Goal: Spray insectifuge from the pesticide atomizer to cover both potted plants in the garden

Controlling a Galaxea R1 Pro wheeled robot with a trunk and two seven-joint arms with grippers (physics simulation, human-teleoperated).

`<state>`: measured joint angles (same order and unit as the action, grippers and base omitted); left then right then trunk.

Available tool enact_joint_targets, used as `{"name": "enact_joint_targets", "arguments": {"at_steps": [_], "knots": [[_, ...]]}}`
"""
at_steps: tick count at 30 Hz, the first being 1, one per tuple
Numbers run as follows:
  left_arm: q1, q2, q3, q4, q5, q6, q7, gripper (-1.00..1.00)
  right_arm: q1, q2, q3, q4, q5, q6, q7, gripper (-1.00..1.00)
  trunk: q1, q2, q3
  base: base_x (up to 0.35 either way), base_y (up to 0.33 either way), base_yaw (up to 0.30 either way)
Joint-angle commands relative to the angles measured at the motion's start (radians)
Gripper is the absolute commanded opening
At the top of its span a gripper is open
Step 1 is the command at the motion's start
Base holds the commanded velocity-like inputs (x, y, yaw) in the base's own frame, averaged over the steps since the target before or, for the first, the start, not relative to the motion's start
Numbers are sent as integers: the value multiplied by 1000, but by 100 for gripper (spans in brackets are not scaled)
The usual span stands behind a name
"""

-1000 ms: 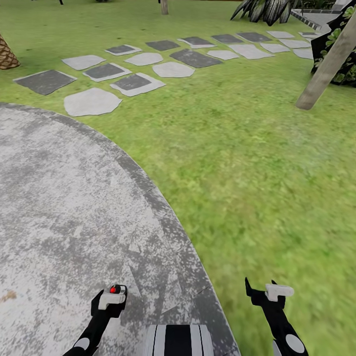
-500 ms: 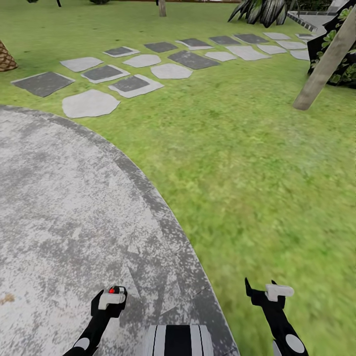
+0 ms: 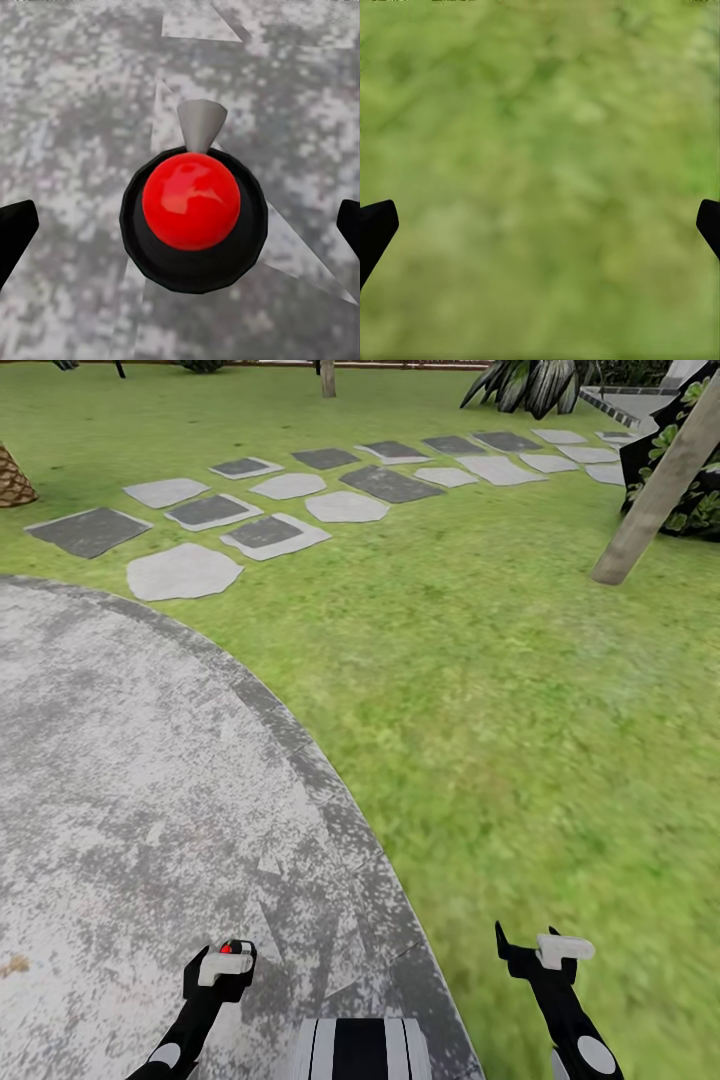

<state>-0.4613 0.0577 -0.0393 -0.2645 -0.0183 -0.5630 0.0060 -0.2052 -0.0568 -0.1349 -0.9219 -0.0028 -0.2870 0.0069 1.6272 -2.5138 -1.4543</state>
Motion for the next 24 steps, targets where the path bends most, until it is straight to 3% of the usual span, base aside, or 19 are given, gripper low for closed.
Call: {"name": "enact_joint_targets", "arguments": {"at_steps": [1,11,12,24], "knots": [[0,1,-4,1,-2,-3,2,100,0,0,-1,0,0,-3,1,100,0,0,0,0,0,0],[0,1,-4,1,-2,-3,2,100,0,0,-1,1,0,-3,1,100,0,0,2,0,0,0],[0,1,-4,1,-2,-3,2,-100,0,0,-1,0,0,-3,1,100,0,0,2,0,0,0],[0,1,-4,0,-2,-5,2,-100,0,0,-1,0,0,-3,1,100,0,0,2,0,0,0]]}}
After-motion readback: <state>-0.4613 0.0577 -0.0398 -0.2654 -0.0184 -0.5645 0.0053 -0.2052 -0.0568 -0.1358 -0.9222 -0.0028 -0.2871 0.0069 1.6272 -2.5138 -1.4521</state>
